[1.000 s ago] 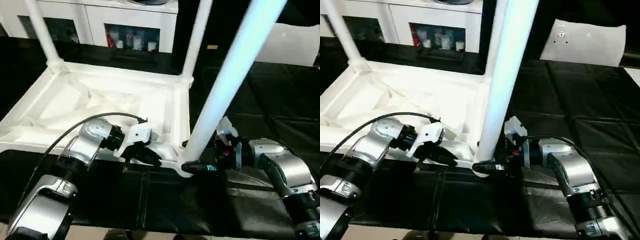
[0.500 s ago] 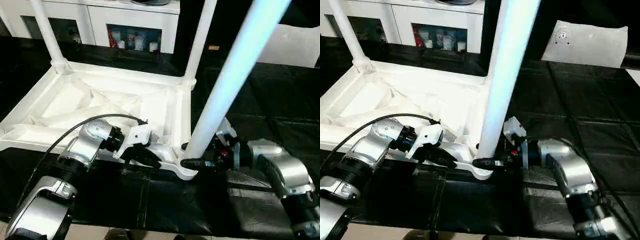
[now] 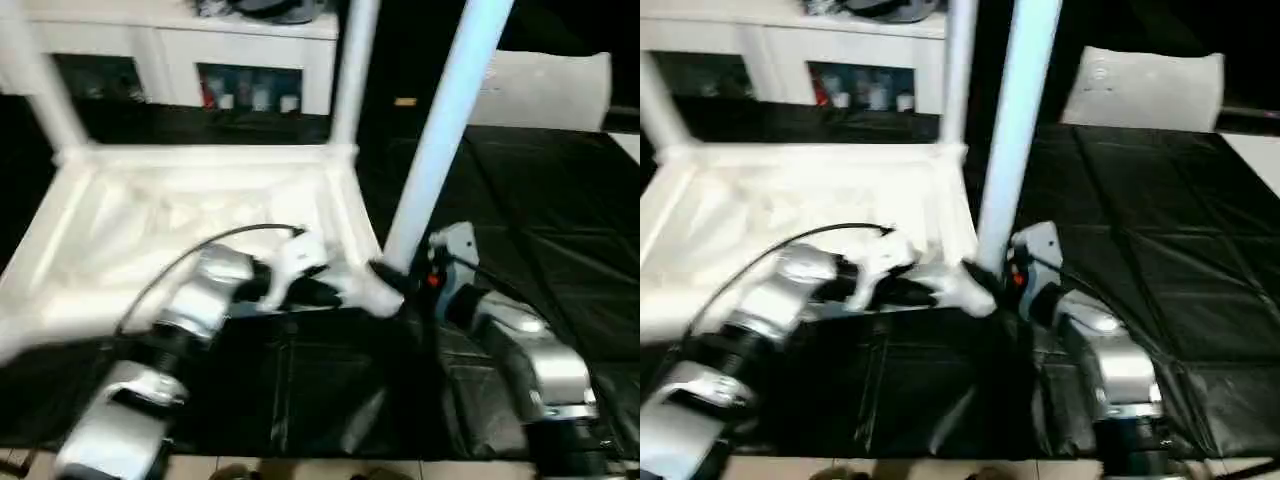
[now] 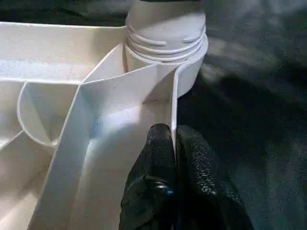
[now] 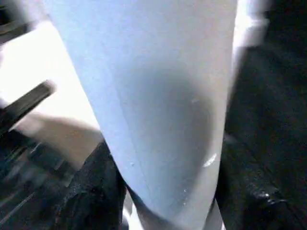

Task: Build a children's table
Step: Rotate leg to tighten

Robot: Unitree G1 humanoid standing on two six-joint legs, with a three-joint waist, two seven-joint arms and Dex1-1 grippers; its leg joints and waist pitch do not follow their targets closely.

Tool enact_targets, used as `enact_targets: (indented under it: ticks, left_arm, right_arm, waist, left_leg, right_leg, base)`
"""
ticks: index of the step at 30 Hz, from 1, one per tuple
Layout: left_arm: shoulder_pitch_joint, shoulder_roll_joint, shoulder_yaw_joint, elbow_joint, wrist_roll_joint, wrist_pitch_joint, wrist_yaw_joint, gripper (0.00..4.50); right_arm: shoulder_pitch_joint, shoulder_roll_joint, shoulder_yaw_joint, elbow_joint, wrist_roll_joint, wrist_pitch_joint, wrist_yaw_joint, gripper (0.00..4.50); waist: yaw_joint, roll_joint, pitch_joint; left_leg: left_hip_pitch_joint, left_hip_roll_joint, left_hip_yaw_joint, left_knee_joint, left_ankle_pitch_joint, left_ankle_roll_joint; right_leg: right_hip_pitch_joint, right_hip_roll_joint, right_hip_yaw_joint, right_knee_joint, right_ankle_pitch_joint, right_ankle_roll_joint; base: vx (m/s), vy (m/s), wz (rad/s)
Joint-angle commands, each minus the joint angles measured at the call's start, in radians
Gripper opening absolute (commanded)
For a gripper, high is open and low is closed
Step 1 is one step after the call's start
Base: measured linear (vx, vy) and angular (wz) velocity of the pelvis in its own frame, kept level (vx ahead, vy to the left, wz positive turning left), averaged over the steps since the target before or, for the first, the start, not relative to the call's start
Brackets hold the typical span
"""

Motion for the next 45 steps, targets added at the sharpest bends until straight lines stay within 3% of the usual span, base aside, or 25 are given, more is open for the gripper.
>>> enact_targets:
  ticks: [1, 3, 5, 7, 12, 13, 15, 17, 20, 22, 26, 28, 33, 35, 36, 42, 45]
  left_arm:
    - [-0.049, -0.118, -0.004, -0.033, -0.022, 0.032, 0.135, 0.0]
    - [-0.051, -0.13, -0.003, -0.035, -0.016, 0.045, 0.157, 0.0]
    - [-0.056, -0.158, -0.001, -0.033, -0.001, 0.065, 0.204, 0.0]
    - [-0.059, -0.168, -0.011, -0.032, 0.018, 0.061, 0.226, 0.0]
    - [-0.046, -0.119, -0.027, -0.026, 0.028, 0.017, 0.185, 0.0]
    - [-0.04, -0.09, -0.027, -0.02, 0.023, -0.052, 0.149, 0.0]
    - [-0.037, -0.077, -0.028, -0.02, 0.022, -0.076, 0.134, 0.0]
    - [-0.025, -0.038, -0.022, -0.022, 0.014, -0.094, 0.082, 0.0]
    - [-0.016, -0.01, -0.025, -0.022, 0.005, -0.126, 0.033, 0.0]
    - [-0.01, 0.056, -0.047, 0.008, -0.009, -0.217, -0.083, 0.0]
    - [-0.015, 0.078, -0.052, 0.029, -0.03, -0.248, -0.14, 0.0]
    - [-0.027, 0.117, -0.065, 0.061, -0.037, -0.305, -0.24, 0.0]
    - [-0.036, 0.153, -0.081, 0.087, -0.055, -0.346, -0.351, 0.0]
    - [-0.041, 0.164, -0.092, 0.094, -0.058, -0.363, -0.384, 0.0]
    - [-0.043, 0.17, -0.098, 0.097, -0.063, -0.374, -0.414, 0.0]
    - [-0.048, 0.188, -0.123, 0.094, -0.08, -0.418, -0.525, 0.0]
    - [-0.055, 0.193, -0.137, 0.098, -0.076, -0.443, -0.556, 0.0]
  right_arm:
    - [-0.03, 0.124, 0.107, 0.076, 0.007, 0.037, -0.083, 2.07]
    - [-0.039, 0.148, 0.104, 0.084, -0.002, 0.037, -0.11, 2.07]
    - [-0.06, 0.186, 0.114, 0.106, -0.029, 0.03, -0.153, 2.07]
    - [-0.07, 0.215, 0.111, 0.109, -0.034, 0.008, -0.179, 2.62]
    - [-0.037, 0.191, 0.073, 0.046, 0.003, -0.026, -0.138, 3.15]
    - [-0.013, 0.152, 0.074, 0.017, 0.012, -0.038, -0.091, 3.19]
    - [-0.002, 0.134, 0.073, 0.004, 0.014, -0.04, -0.072, 3.38]
    - [0.027, 0.078, 0.057, -0.027, 0.03, -0.053, -0.007, 3.61]
    - [0.042, 0.048, 0.035, -0.043, 0.044, -0.064, 0.038, 3.84]
    - [0.077, -0.06, 0.017, -0.085, 0.102, -0.084, 0.196, 4.03]
    - [0.092, -0.135, 0.025, -0.093, 0.117, -0.089, 0.291, 4.45]
    - [0.11, -0.256, 0.042, -0.088, 0.136, -0.114, 0.464, 4.45]
    - [0.105, -0.332, 0.053, -0.082, 0.182, -0.103, 0.608, 4.45]
    - [0.098, -0.356, 0.061, -0.07, 0.191, -0.105, 0.644, 4.11]
    - [0.089, -0.371, 0.067, -0.059, 0.192, -0.112, 0.669, 4.1]
    - [0.037, -0.42, 0.099, 0.005, 0.189, -0.125, 0.766, 3.63]
    - [0.014, -0.432, 0.119, 0.018, 0.196, -0.113, 0.808, 3.24]
  waist:
    - [-0.007, 0.001, -0.051]
    - [-0.009, 0.003, -0.052]
    - [-0.01, 0.004, -0.054]
    - [-0.01, 0.007, -0.056]
    - [-0.007, 0.007, -0.062]
    - [-0.006, 0.003, -0.062]
    - [-0.004, 0.005, -0.064]
    - [-0.002, -0.001, -0.063]
    - [-0.005, 0.002, -0.063]
    - [0.0, 0.004, -0.066]
    - [-0.001, 0.005, -0.065]
    - [0.008, 0.002, -0.063]
    - [0.016, 0.001, -0.063]
    - [0.021, 0.001, -0.063]
    - [0.023, -0.006, -0.062]
    - [0.032, -0.004, -0.064]
    - [0.048, -0.005, -0.065]
  left_leg:
    - [0.007, 0.062, -0.042, -0.083, -0.223, -0.024]
    - [0.005, 0.061, -0.042, -0.082, -0.209, -0.016]
    - [0.004, 0.06, -0.039, -0.081, -0.185, -0.002]
    - [0.004, 0.059, -0.038, -0.08, -0.166, 0.007]
    - [0.004, 0.063, -0.035, -0.08, -0.112, 0.039]
    - [0.003, 0.063, -0.035, -0.08, -0.102, 0.047]
    - [0.002, 0.064, -0.034, -0.078, -0.093, 0.063]
    - [0.0, 0.062, -0.032, -0.077, -0.092, 0.074]
    - [-0.003, 0.064, -0.035, -0.077, -0.091, 0.076]
    - [-0.001, 0.063, -0.034, -0.074, -0.08, 0.079]
    - [-0.002, 0.065, -0.031, -0.072, -0.088, 0.098]
    - [0.003, 0.067, -0.028, -0.071, -0.102, 0.097]
    - [0.001, 0.069, -0.031, -0.071, -0.108, 0.099]
    - [0.004, 0.071, -0.029, -0.071, -0.103, 0.1]
    - [0.003, 0.07, -0.028, -0.071, -0.098, 0.103]
    - [0.002, 0.073, -0.025, -0.066, -0.071, 0.112]
    - [0.004, 0.075, -0.024, -0.065, -0.054, 0.12]
  right_leg:
    - [0.023, -0.098, 0.059, -0.103, -0.337, -0.177]
    - [0.029, -0.097, 0.058, -0.103, -0.32, -0.174]
    - [0.029, -0.093, 0.06, -0.099, -0.246, -0.183]
    - [0.031, -0.093, 0.06, -0.097, -0.213, -0.188]
    - [0.037, -0.092, 0.059, -0.088, -0.087, -0.208]
    - [0.04, -0.091, 0.057, -0.086, -0.066, -0.213]
    - [0.041, -0.093, 0.058, -0.083, -0.04, -0.217]
    - [0.046, -0.094, 0.058, -0.086, -0.051, -0.216]
    - [0.046, -0.096, 0.056, -0.085, -0.071, -0.219]
    - [0.047, -0.092, 0.056, -0.083, -0.048, -0.219]
    - [0.043, -0.093, 0.055, -0.078, -0.004, -0.244]
    - [0.042, -0.092, 0.056, -0.082, -0.037, -0.246]
    - [0.042, -0.098, 0.054, -0.081, -0.063, -0.246]
    - [0.04, -0.097, 0.054, -0.08, -0.058, -0.25]
    - [0.039, -0.096, 0.054, -0.079, -0.053, -0.251]
    - [0.037, -0.096, 0.05, -0.07, -0.022, -0.266]
    - [0.036, -0.096, 0.049, -0.065, 0.0, -0.266]
  base:
    - [0.0, 0.0, 0.0]
    - [0.0, 0.0, 0.0]
    - [0.0, 0.0, 0.0]
    - [0.0, 0.0, 0.0]
    - [0.0, 0.0, 0.0]
    - [0.0, 0.0, 0.0]
    - [0.0, 0.0, 0.0]
    - [0.0, 0.0, 0.0]
    - [0.0, 0.0, 0.0]
    - [0.0, 0.0, 0.0]
    - [0.0, 0.0, 0.0]
    - [0.0, 0.0, 0.0]
    - [0.0, 0.0, 0.0]
    - [0.0, 0.0, 0.0]
    - [0.0, 0.0, 0.0]
    - [0.0, 0.0, 0.0]
    - [0.0, 0.0, 0.0]
